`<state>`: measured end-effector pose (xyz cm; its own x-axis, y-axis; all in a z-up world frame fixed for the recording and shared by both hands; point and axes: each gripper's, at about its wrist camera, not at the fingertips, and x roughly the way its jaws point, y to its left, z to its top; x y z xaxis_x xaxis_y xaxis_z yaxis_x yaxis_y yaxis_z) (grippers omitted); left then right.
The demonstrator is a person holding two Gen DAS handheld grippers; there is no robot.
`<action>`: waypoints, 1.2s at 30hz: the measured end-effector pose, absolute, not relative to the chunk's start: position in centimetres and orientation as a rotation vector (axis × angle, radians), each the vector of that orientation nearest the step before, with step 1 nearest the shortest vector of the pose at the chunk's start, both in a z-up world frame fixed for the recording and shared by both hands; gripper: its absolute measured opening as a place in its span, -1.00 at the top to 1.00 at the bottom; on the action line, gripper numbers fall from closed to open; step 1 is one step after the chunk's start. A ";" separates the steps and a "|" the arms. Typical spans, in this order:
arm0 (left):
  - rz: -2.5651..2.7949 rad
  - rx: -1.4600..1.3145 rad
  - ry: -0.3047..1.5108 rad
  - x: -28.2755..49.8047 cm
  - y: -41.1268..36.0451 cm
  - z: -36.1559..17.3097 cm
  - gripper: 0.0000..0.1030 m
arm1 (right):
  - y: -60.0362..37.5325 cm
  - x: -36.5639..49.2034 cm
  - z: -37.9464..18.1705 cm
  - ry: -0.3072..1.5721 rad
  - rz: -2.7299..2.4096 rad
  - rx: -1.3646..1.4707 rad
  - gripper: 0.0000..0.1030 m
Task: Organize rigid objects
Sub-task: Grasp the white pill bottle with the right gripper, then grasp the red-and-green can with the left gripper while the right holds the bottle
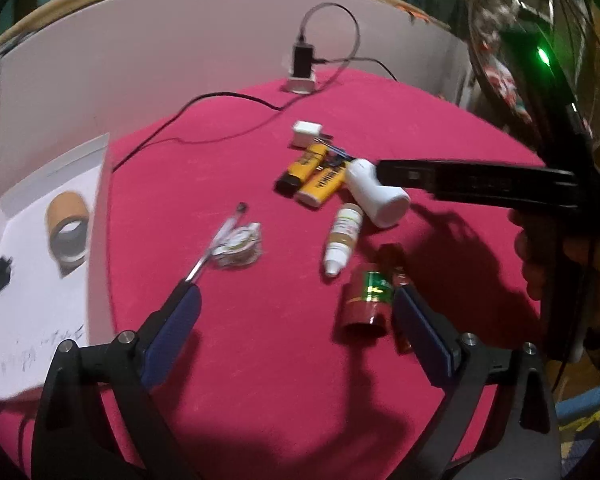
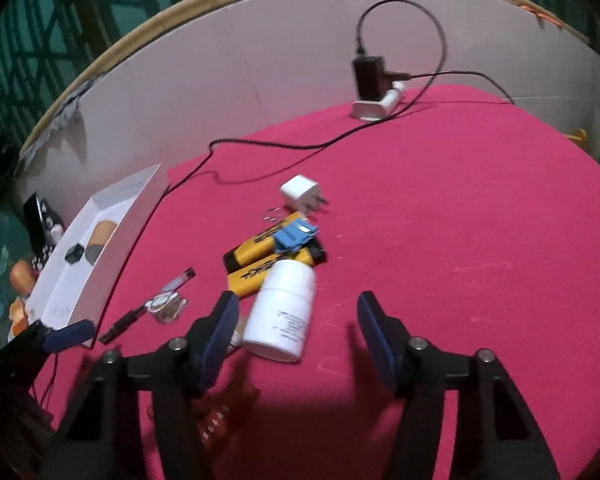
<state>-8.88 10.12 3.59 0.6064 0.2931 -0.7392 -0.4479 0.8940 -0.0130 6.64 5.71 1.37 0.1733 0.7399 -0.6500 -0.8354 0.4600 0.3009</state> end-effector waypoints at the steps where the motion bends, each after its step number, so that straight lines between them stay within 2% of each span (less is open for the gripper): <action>1: 0.425 -0.194 0.829 -8.2 9.9 3.3 -0.69 | 6.3 6.6 1.2 0.838 1.123 -0.145 -0.14; 3: 0.407 -0.198 0.845 -7.6 10.0 2.8 -0.40 | 7.3 6.6 0.6 0.850 1.116 -0.163 -0.08; 4: 0.408 -0.190 0.856 -7.2 9.9 2.6 -0.31 | 7.8 6.6 0.2 0.859 1.114 -0.175 0.01; 6: 0.416 -0.155 0.877 -6.5 9.6 2.3 -0.23 | 8.5 6.6 -0.5 0.876 1.102 -0.201 0.17; 7: 0.419 -0.143 0.882 -6.5 9.6 2.1 -0.22 | 8.7 6.6 -0.9 0.886 1.090 -0.211 0.29; 8: 0.420 -0.136 0.886 -6.5 9.6 2.0 -0.22 | 8.5 6.7 -0.9 0.878 1.091 -0.208 0.30; 17: 0.400 -0.161 0.920 -6.1 10.1 0.6 -0.22 | 5.9 7.4 -1.2 0.851 1.078 -0.201 0.30; 18: 0.396 -0.164 0.919 -6.2 10.1 0.5 -0.16 | 5.8 7.2 -1.2 0.848 1.078 -0.203 0.30; 19: 0.387 -0.171 0.913 -6.3 10.1 0.5 0.11 | 5.8 7.2 -1.2 0.848 1.079 -0.203 0.30; 21: 0.400 -0.160 0.904 -6.4 9.7 0.7 0.44 | 5.8 7.3 -1.2 0.852 1.084 -0.196 0.30; 26: 0.413 -0.174 0.873 -7.5 9.5 1.1 0.44 | 5.7 7.7 -1.3 0.861 1.094 -0.172 0.30; 36: 0.586 -0.179 0.756 -11.2 10.2 5.4 0.44 | 4.0 6.5 -0.7 0.877 1.162 -0.119 0.30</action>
<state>-11.17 10.21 5.39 0.5771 0.4356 -0.6908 -0.5605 0.8265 0.0529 6.48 4.03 -0.74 0.1157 0.7471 -0.6545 -0.8342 0.4308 0.3443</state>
